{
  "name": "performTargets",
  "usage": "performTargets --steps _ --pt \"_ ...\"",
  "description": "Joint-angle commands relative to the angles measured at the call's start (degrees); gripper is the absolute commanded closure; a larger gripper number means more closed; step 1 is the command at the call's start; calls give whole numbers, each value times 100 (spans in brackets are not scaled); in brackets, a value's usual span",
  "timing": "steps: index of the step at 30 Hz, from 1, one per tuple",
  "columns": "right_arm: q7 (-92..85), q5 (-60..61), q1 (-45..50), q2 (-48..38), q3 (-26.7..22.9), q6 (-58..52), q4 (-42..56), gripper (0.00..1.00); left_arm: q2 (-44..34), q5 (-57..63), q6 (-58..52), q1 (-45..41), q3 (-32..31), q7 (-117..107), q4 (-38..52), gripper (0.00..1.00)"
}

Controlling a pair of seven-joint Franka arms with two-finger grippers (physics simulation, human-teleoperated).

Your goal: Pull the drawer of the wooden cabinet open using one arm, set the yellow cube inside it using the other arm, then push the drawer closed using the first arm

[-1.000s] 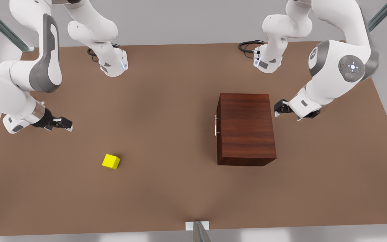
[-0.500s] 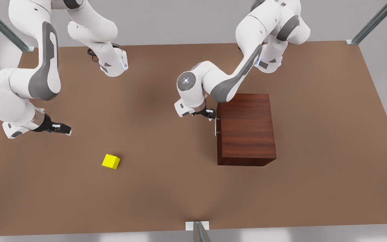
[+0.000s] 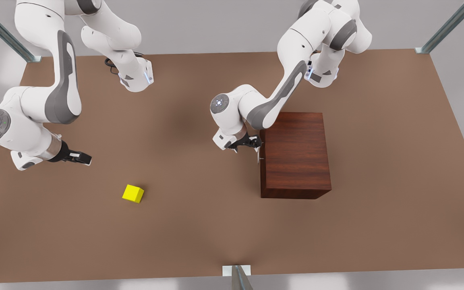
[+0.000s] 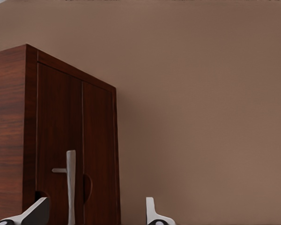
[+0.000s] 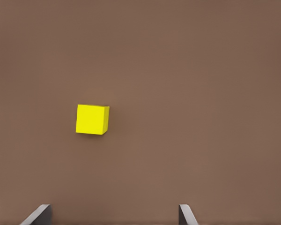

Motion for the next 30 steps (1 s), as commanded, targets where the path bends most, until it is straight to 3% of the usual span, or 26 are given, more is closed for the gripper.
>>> performTargets --steps 1,30 --pt "475 -1 -29 -1 -1 -11 2 0 7 203 45 -5 2 -733 -28 0" --pt "668 -1 -28 96 -1 -20 108 0 367 -95 80 -14 -24 -1138 -89 0"
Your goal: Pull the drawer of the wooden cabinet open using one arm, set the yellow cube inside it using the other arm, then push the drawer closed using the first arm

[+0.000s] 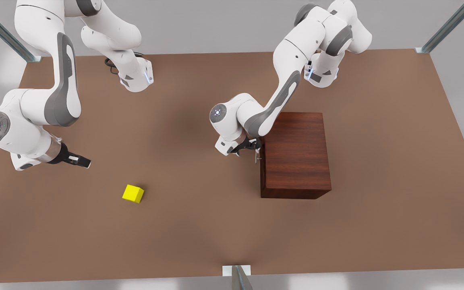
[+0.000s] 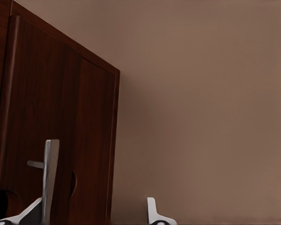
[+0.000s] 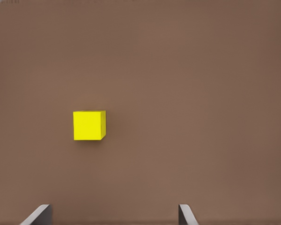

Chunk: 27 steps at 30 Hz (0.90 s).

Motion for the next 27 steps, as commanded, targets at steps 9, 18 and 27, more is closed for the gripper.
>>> performTargets --steps 9,18,27 --pt "146 4 0 -3 -1 -3 5 0 116 -91 181 -60 -38 -391 138 0" --pt "154 4 0 -3 -1 -3 22 0 134 76 181 -227 -30 -338 164 0" --pt "154 4 0 -3 -1 -3 22 0 274 111 93 -323 -30 -364 401 0"
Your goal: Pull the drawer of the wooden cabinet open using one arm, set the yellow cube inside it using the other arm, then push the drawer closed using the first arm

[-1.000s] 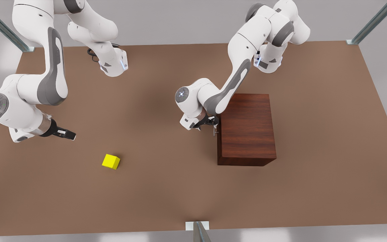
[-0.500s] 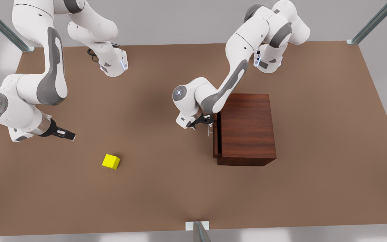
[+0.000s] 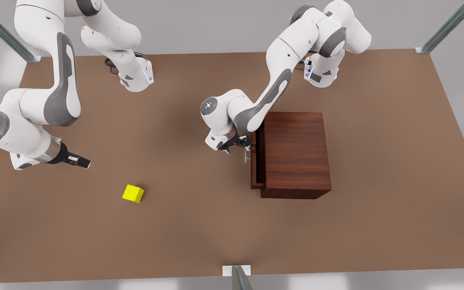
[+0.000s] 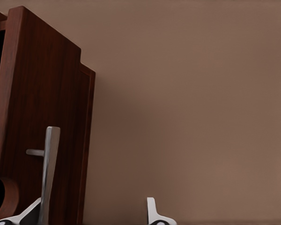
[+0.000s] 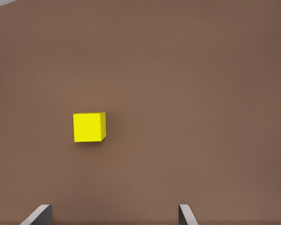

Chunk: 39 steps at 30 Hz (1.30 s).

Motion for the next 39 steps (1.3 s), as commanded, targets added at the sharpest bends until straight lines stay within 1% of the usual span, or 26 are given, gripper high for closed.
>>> performTargets --steps 1,17,32,39 --pt "24 4 0 -6 -1 -1 3 0 58 17 -132 -25 -1 -89 124 0" --pt "33 4 0 -6 -1 -1 3 0 304 -9 -246 -166 -1 -273 581 0" --pt "33 4 0 -6 -1 -1 20 0 392 -9 -193 -315 -1 -379 722 0" --pt "33 4 0 -6 -1 -1 20 0 471 -18 -176 -376 -10 -405 924 0"
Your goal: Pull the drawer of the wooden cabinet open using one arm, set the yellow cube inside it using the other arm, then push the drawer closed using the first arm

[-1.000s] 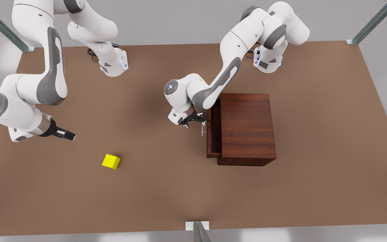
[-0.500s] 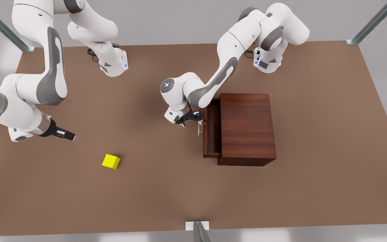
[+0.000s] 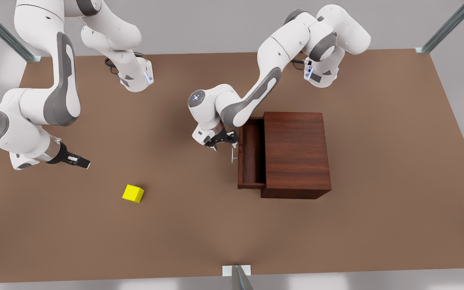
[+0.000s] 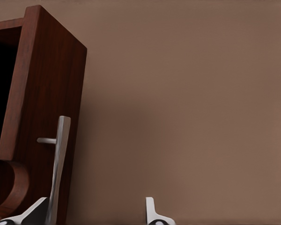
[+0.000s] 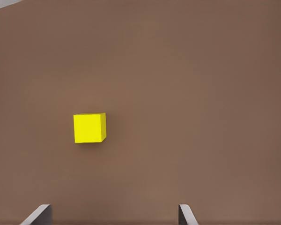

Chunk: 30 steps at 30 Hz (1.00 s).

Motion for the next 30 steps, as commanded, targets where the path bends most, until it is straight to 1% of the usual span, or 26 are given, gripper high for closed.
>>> performTargets --steps 1,8,18,21,22,23,24,25,26,27,29,30 --pt "0 4 0 -6 -1 -1 2 0 25 2 53 -25 0 -169 44 0" --pt "0 -5 0 -6 -1 -1 11 0 69 2 114 -113 0 -371 61 0" --pt "0 -5 9 21 -1 -1 11 0 209 -16 105 -245 -9 -714 343 0" --pt "105 13 9 82 -1 -1 89 0 209 -33 -78 -368 -27 -872 422 0" --pt "184 4 18 135 16 -1 142 0 157 -42 -516 -368 -114 -697 605 0" --pt "351 21 123 249 25 -1 265 0 -9 -42 -1684 -368 -185 92 1097 0" --pt "693 13 290 433 25 -1 423 0 -484 -33 -2450 -368 -176 945 1151 0" --pt "1185 4 605 740 25 -1 704 0 -845 19 -2873 -342 -150 1596 1142 0" --pt "1309 30 677 890 25 -1 889 0 -986 151 -3023 -272 -106 2087 1134 0" --pt "1370 39 686 935 25 25 925 0 -1222 125 -3155 35 -71 2860 1099 0" --pt "1459 30 738 1023 34 104 942 0 -2022 -1105 -3208 1766 -88 4549 633 0" --pt "1485 30 800 1102 34 113 995 0 -2716 -1877 -2902 2688 -88 5419 -200 0"
